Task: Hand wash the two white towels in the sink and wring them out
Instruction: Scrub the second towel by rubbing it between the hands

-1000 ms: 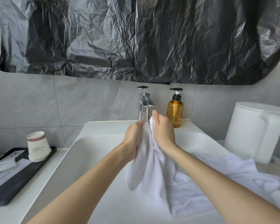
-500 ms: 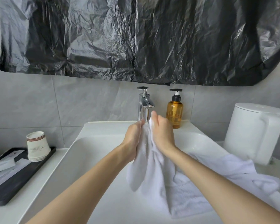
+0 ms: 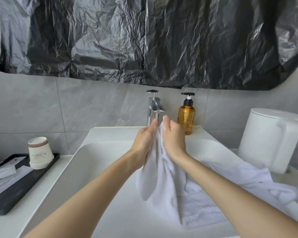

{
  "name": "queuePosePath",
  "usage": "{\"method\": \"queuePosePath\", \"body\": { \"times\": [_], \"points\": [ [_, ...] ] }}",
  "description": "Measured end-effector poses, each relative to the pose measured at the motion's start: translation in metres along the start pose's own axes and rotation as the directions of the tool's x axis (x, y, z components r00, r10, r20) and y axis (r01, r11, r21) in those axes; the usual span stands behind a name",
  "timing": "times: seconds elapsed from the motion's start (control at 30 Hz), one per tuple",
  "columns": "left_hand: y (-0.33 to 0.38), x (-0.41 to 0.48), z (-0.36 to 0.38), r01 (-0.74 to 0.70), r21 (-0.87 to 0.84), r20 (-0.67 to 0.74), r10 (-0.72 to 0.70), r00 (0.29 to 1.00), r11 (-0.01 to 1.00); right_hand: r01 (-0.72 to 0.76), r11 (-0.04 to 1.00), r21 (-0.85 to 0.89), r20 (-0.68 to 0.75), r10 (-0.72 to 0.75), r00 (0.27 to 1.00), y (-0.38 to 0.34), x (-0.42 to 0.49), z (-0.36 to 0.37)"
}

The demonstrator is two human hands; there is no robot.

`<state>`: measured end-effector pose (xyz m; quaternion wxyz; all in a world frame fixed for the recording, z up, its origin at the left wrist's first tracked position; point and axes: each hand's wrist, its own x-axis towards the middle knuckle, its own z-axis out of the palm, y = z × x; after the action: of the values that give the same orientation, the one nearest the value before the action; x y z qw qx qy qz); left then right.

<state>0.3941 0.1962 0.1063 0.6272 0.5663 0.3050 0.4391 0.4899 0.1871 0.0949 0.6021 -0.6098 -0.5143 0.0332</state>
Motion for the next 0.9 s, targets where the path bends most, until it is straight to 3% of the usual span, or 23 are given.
{"method": "queuePosePath", "body": {
  "times": [0.1,0.23,0.33,0.43,0.57,0.7,0.8,0.9],
  "points": [
    [-0.003,0.003,-0.005,-0.002,0.030,-0.032,0.003,0.999,1.000,0.115,0.993,0.015,0.111,-0.116,0.987,-0.001,-0.017,0.002],
    [-0.002,0.003,-0.002,0.019,-0.024,-0.018,-0.019,1.000,1.000,-0.038,0.999,0.017,0.023,0.037,0.999,0.004,0.003,0.003],
    [-0.003,0.005,-0.005,0.034,-0.021,-0.022,-0.035,0.999,0.999,0.029,0.999,0.036,0.116,-0.033,0.993,0.004,-0.007,0.004],
    [-0.003,0.006,-0.002,0.048,-0.043,-0.017,-0.049,0.999,0.998,-0.046,0.998,0.047,0.041,0.044,0.998,0.004,0.004,-0.002],
    [-0.007,0.009,-0.007,0.057,-0.005,-0.085,-0.057,0.995,0.998,0.092,0.996,0.004,0.151,-0.091,0.984,-0.002,-0.016,0.004],
    [-0.005,0.009,-0.004,0.103,-0.052,-0.099,-0.108,0.989,0.993,-0.021,1.000,0.008,0.036,0.021,0.999,0.002,0.002,0.005],
    [-0.009,0.013,-0.007,0.116,-0.027,-0.110,-0.119,0.987,0.993,0.072,0.997,-0.004,0.125,-0.071,0.990,0.000,-0.017,0.005],
    [-0.009,0.014,-0.005,0.123,-0.032,-0.093,-0.125,0.988,0.992,-0.015,0.999,0.040,0.070,0.012,0.997,0.001,-0.002,0.001]
  ]
}}
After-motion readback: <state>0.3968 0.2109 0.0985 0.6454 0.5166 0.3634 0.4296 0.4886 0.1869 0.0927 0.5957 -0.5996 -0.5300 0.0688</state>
